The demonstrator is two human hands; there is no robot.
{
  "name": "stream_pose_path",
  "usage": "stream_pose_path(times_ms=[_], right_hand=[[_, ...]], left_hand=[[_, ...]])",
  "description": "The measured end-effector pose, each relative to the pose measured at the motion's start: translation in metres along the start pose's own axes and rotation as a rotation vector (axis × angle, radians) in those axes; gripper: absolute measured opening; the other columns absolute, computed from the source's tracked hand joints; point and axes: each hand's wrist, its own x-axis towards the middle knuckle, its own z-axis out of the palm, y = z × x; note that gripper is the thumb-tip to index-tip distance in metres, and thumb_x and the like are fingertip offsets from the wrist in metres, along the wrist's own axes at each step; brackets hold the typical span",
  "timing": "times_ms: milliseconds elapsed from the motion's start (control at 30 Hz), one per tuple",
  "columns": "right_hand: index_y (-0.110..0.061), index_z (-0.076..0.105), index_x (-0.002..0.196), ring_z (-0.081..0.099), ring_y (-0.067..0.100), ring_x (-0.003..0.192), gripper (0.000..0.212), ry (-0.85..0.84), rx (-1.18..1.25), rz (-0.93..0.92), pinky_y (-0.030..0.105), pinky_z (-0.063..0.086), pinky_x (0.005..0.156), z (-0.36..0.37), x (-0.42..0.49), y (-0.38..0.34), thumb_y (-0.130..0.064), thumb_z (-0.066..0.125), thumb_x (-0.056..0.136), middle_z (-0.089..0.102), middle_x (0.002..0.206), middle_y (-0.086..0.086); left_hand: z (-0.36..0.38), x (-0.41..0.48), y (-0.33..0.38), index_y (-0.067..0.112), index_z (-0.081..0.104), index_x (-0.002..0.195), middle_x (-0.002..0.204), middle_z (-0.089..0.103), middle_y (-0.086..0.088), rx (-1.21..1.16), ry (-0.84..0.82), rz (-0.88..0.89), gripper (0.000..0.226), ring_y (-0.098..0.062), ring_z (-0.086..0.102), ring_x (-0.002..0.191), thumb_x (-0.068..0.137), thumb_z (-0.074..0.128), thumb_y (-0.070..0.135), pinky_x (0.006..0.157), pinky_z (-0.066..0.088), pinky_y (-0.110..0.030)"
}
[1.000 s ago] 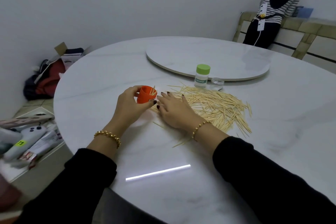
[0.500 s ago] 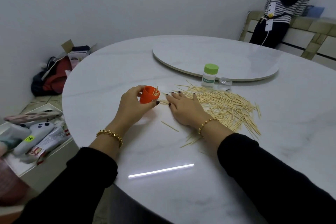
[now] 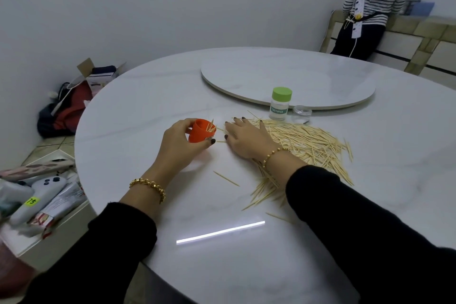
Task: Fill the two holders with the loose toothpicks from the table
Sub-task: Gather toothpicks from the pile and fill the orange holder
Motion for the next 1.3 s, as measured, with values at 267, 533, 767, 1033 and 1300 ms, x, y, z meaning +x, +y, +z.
stream_pose_path(times_ms=[267, 533, 767, 1033, 1300], right_hand=[[-0.013, 0.033, 0.143, 0.022, 0.022, 0.143, 0.044, 0.081, -0.009, 0.067, 0.054, 0.017, 0.113, 0.0, 0.009, 0.031, -0.025, 0.025, 0.101, 0.029, 0.153, 0.006], [-0.017, 0.039, 0.137, 0.03, 0.031, 0.134, 0.054, 0.045, 0.047, 0.094, 0.048, 0.027, 0.109, -0.003, 0.047, 0.029, -0.05, 0.033, 0.095, 0.038, 0.144, 0.012], [-0.02, 0.026, 0.147, 0.019, 0.026, 0.143, 0.052, -0.019, -0.028, 0.094, 0.053, 0.015, 0.114, 0.004, 0.047, 0.03, -0.041, 0.02, 0.1, 0.022, 0.156, 0.009], [-0.013, 0.027, 0.146, 0.026, 0.021, 0.141, 0.046, -0.065, -0.07, 0.157, 0.055, 0.007, 0.116, -0.012, 0.017, 0.036, -0.023, 0.019, 0.102, 0.026, 0.154, 0.005], [-0.016, 0.016, 0.151, 0.009, 0.018, 0.147, 0.052, -0.03, 0.022, 0.028, 0.055, 0.003, 0.117, -0.005, 0.014, -0.013, -0.032, 0.021, 0.102, 0.011, 0.16, 0.002]], left_hand=[[0.013, 0.016, 0.003, 0.015, 0.05, 0.131, 0.129, 0.054, -0.003, 0.003, -0.05, -0.01, 0.063, -0.009, 0.044, 0.105, 0.077, 0.077, 0.029, 0.083, 0.038, -0.022], [0.016, 0.027, -0.003, 0.015, 0.056, 0.126, 0.123, 0.058, -0.001, -0.001, -0.027, -0.008, 0.058, -0.012, 0.051, 0.107, 0.074, 0.079, 0.03, 0.083, 0.037, -0.021], [0.018, 0.031, -0.005, 0.015, 0.055, 0.127, 0.123, 0.057, -0.001, 0.005, -0.039, -0.005, 0.059, -0.011, 0.05, 0.106, 0.075, 0.079, 0.03, 0.084, 0.038, -0.022], [0.02, 0.026, 0.001, 0.015, 0.055, 0.127, 0.123, 0.057, 0.0, -0.004, -0.062, 0.016, 0.059, -0.01, 0.049, 0.104, 0.075, 0.079, 0.03, 0.084, 0.037, -0.022], [0.011, 0.019, 0.0, 0.013, 0.055, 0.127, 0.123, 0.058, -0.003, 0.022, -0.03, 0.029, 0.058, -0.011, 0.05, 0.103, 0.075, 0.078, 0.028, 0.082, 0.038, -0.021]])
